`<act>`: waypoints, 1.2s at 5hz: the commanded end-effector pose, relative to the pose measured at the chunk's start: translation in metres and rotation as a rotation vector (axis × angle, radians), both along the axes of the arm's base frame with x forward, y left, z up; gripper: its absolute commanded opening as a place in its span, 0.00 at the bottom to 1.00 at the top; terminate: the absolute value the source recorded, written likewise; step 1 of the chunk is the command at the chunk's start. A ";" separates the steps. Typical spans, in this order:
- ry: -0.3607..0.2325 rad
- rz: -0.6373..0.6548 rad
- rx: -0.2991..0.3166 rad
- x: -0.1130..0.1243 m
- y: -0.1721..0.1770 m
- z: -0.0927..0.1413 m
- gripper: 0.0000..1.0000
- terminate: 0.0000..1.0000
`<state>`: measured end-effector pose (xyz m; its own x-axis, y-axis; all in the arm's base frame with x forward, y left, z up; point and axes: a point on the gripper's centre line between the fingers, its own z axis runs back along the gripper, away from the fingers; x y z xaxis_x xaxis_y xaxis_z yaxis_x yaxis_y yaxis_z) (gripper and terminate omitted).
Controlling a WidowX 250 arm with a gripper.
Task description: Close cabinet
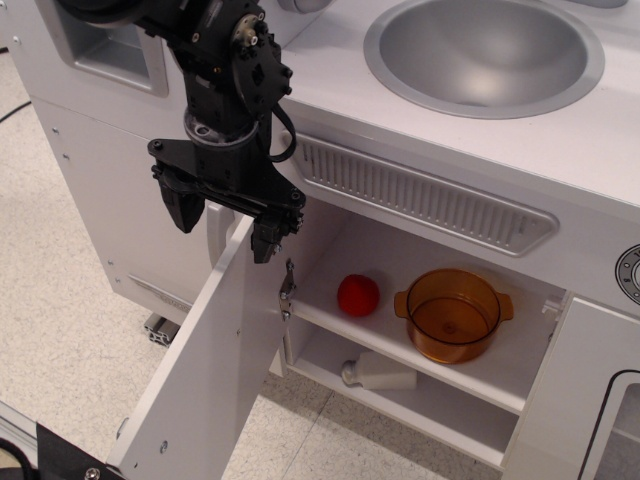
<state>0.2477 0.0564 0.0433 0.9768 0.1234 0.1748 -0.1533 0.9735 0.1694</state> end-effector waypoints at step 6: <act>0.056 -0.053 -0.089 -0.073 -0.010 -0.043 1.00 0.00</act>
<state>0.1705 0.0432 -0.0049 0.9922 0.0864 0.0902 -0.0941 0.9920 0.0843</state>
